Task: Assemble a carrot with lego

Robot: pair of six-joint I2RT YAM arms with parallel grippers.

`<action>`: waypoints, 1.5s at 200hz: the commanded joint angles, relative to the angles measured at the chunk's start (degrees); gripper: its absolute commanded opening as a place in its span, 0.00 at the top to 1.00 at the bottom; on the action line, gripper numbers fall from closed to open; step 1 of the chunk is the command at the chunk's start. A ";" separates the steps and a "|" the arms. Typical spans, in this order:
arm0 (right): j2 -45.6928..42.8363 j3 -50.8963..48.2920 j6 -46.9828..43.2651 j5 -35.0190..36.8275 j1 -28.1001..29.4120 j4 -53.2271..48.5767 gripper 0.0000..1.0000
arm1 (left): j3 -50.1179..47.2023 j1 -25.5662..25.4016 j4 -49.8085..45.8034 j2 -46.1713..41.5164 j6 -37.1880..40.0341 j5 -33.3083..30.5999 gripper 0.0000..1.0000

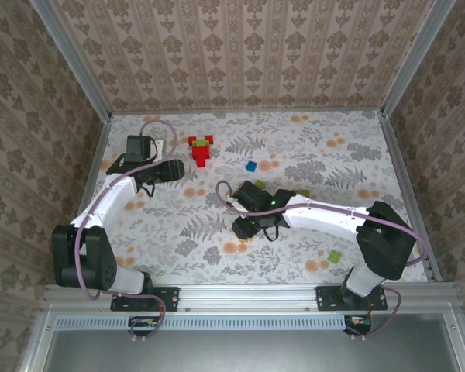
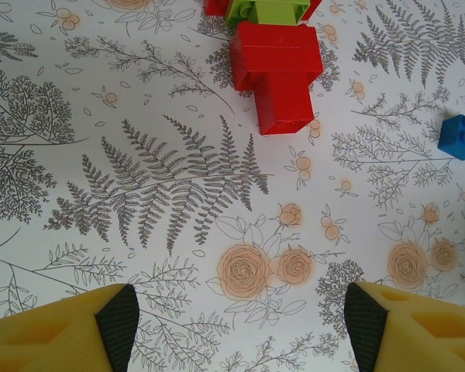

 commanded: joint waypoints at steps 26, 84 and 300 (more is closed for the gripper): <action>2.32 2.08 -1.65 -1.18 0.43 -8.01 0.55 | -0.85 0.30 0.31 0.10 0.52 1.24 0.26; 1.67 4.31 -3.87 -3.18 0.45 -6.81 0.32 | -0.87 0.30 0.32 -0.07 0.61 1.29 0.26; 43.52 59.35 9.28 14.69 -20.79 -21.35 0.22 | -1.94 0.11 0.95 -1.43 0.43 1.71 0.27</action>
